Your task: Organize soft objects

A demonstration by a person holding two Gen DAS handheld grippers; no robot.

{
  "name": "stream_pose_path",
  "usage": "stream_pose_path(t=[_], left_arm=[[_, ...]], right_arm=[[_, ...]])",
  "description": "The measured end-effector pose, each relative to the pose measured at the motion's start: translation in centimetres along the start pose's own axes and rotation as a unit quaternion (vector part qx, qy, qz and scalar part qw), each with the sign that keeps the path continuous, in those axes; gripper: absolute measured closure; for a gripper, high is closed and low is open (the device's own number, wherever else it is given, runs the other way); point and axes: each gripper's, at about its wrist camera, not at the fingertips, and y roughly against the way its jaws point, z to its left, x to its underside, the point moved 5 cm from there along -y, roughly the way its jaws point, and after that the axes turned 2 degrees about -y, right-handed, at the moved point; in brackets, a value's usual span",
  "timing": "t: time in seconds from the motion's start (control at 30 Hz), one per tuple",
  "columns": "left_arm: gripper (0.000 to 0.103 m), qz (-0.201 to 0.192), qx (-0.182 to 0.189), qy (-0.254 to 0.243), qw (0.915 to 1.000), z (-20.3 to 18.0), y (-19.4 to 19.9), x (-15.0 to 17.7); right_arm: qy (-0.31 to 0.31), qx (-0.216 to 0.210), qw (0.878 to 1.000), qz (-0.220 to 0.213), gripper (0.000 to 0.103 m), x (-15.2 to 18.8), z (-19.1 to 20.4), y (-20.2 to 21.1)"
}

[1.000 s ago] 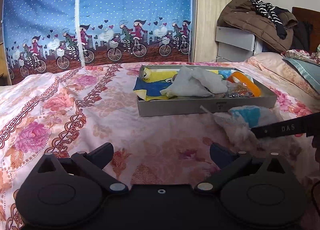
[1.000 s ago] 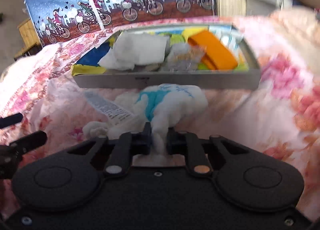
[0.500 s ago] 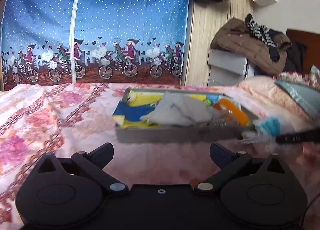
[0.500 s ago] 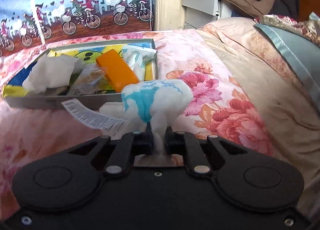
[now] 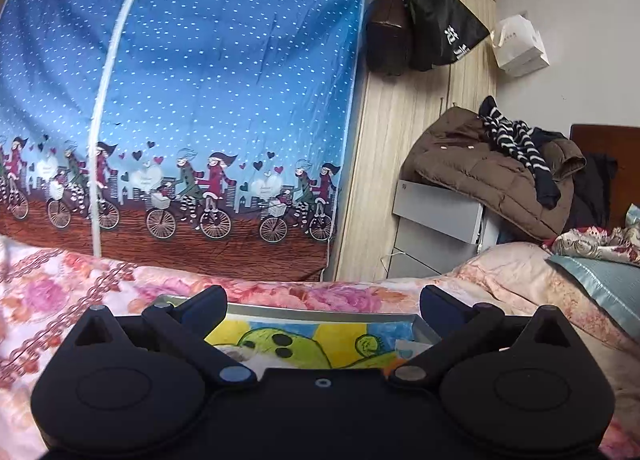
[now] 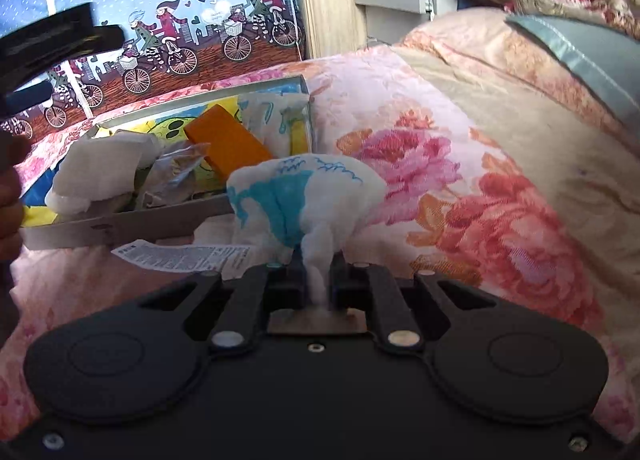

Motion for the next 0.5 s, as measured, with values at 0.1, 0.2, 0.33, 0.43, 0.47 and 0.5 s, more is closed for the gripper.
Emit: stream_pose_path(t=[0.1,0.2,0.33,0.43,0.47,0.5], left_arm=[[0.001,0.013,0.001,0.0,0.9999,-1.0,-2.7,0.4],[0.001,0.028,-0.002,0.014,0.9995,-1.8,-5.2,0.9],[0.001,0.047,0.002,0.032,0.9984,-2.2,-7.4,1.0],[0.001,0.068,0.012,0.036,0.997,-2.5,-8.9,1.2],[0.001,0.079,0.018,0.032,0.9962,-2.7,-9.4,1.4],[0.001,0.088,0.024,0.026,0.9955,-2.8,-9.9,1.6]], right_arm=[[-0.009,-0.005,1.0,0.004,0.098,0.2,0.1,-0.2],[-0.022,-0.01,1.0,0.006,0.098,0.3,0.0,-0.2],[-0.032,-0.016,0.999,0.007,0.098,0.3,-0.2,-0.3],[-0.034,-0.018,0.999,0.007,0.098,0.3,-0.2,-0.3],[-0.034,-0.018,0.999,0.007,0.098,0.3,-0.2,-0.3],[-0.035,-0.019,0.999,0.007,0.098,0.3,-0.2,-0.3]])
